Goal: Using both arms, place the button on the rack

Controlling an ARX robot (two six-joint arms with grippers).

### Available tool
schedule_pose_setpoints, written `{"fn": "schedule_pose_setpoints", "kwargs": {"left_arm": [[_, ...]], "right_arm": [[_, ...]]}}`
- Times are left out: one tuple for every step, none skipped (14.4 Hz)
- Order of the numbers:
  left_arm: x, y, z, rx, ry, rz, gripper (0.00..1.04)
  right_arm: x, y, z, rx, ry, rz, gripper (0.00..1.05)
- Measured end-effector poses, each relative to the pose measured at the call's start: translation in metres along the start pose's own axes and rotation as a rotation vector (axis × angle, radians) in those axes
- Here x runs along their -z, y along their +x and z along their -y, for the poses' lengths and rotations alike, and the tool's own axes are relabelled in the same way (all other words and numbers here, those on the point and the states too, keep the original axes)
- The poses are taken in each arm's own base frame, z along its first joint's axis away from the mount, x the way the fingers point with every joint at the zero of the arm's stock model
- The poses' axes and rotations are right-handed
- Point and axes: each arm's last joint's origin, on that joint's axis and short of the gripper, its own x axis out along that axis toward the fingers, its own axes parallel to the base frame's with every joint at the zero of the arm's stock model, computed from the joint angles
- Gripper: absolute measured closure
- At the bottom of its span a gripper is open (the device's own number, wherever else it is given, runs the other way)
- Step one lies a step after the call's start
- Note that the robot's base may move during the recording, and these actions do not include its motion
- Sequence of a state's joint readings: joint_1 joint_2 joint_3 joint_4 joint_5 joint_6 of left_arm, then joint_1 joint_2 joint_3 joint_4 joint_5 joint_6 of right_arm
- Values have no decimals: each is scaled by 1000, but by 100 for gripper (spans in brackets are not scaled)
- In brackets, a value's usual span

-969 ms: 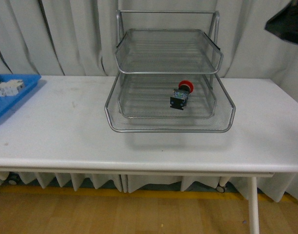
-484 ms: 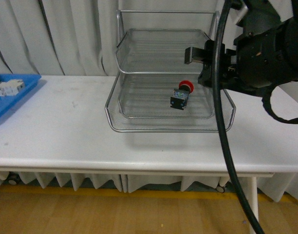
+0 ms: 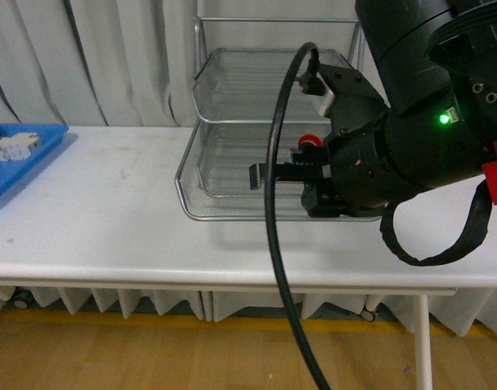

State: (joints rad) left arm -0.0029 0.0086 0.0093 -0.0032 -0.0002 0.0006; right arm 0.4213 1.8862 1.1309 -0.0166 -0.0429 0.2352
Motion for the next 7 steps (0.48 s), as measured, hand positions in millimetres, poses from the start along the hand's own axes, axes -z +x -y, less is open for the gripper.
{"fn": "schedule_pose_setpoints", "kwargs": {"left_arm": [[0, 0, 0, 0, 0, 0, 7], [0, 0, 0, 0, 0, 0, 7], [0, 0, 0, 0, 0, 0, 7], [0, 0, 0, 0, 0, 0, 7], [0, 0, 0, 0, 0, 0, 7], [0, 0, 0, 0, 0, 0, 7], [0, 0, 0, 0, 0, 0, 7]], "right_arm": [[5, 3, -4, -11, -6, -28, 103], [10, 7, -7, -14, -11, -55, 103], [16, 13, -6, -8, -10, -92, 103], [20, 19, -4, 1, -8, -127, 103], [22, 25, -3, 6, -6, -141, 103], [17, 29, -1, 10, -1, -138, 103], [10, 33, -1, 11, 2, -123, 103]]}}
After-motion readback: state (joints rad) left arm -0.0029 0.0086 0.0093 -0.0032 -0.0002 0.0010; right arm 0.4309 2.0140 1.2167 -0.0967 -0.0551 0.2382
